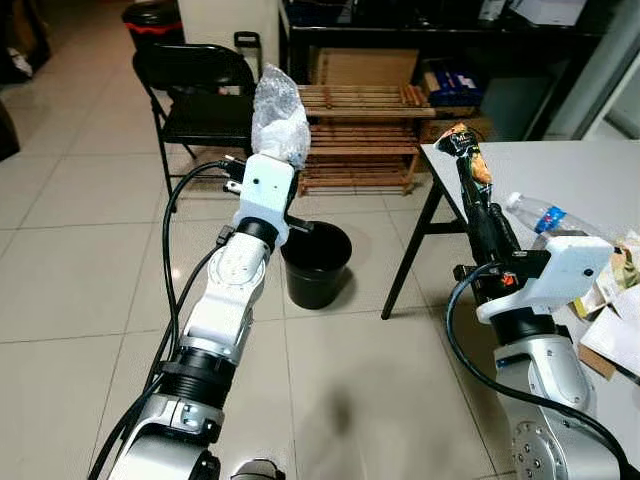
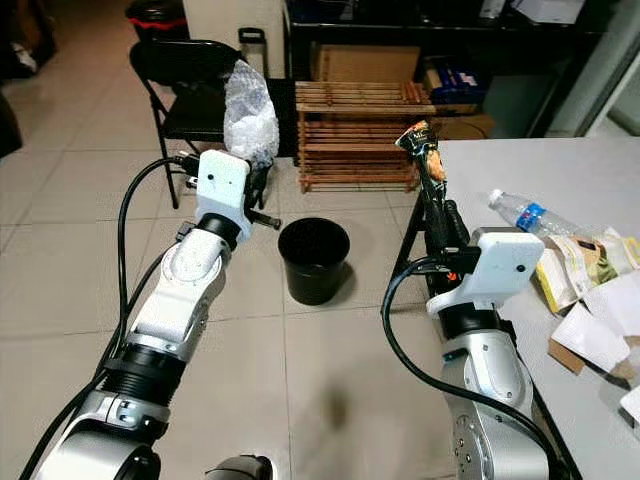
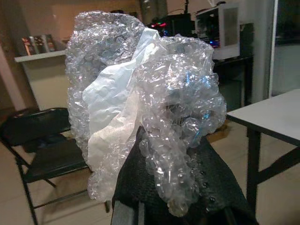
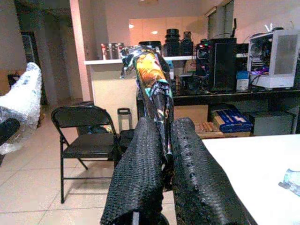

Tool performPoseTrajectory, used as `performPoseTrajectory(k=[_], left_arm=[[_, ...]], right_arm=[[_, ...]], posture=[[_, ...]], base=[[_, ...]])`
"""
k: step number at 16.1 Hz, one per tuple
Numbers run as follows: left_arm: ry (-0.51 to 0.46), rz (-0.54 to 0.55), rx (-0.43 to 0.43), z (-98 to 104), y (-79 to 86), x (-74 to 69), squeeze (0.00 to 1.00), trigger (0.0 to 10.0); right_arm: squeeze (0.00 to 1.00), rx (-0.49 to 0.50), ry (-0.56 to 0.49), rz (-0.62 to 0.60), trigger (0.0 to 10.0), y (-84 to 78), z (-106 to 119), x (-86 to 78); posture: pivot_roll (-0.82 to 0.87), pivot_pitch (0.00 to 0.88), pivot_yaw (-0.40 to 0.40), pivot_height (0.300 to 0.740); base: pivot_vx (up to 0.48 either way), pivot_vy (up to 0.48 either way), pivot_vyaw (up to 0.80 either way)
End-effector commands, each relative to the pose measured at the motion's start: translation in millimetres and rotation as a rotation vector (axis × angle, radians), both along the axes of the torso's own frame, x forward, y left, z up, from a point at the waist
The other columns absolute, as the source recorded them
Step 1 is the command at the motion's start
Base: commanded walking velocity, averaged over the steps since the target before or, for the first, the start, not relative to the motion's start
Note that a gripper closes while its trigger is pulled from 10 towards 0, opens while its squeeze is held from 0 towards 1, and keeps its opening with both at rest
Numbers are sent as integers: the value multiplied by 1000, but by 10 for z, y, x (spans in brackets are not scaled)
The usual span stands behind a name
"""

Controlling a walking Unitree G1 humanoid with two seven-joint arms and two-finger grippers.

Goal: Picking trash to rubbish bin

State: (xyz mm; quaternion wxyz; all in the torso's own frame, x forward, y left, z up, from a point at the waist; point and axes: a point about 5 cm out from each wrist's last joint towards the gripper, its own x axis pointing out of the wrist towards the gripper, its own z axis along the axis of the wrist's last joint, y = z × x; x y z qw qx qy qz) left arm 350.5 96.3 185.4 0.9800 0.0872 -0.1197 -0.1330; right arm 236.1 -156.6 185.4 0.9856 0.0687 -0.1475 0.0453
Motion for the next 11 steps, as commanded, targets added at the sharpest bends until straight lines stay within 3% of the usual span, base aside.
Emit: performPoseTrajectory(k=[1,3,11], left_arm=[[0,-15,-15,34,-10,-9,0,10000],[14,-24,-28,26,7,-14,0,10000],[34,-22,-29,5,45,-19,0,10000]], right_arm=[[0,4,1,-10,10000,-29,12,-12],[0,4,5,-7,10000,-26,5,-15],[0,3,12,5,10000,-14,-21,-9]], posture=[[169,88,-44,740],[171,90,-45,740],[178,92,-47,740]], base=[[0,0,0],[152,0,0],[385,0,0]])
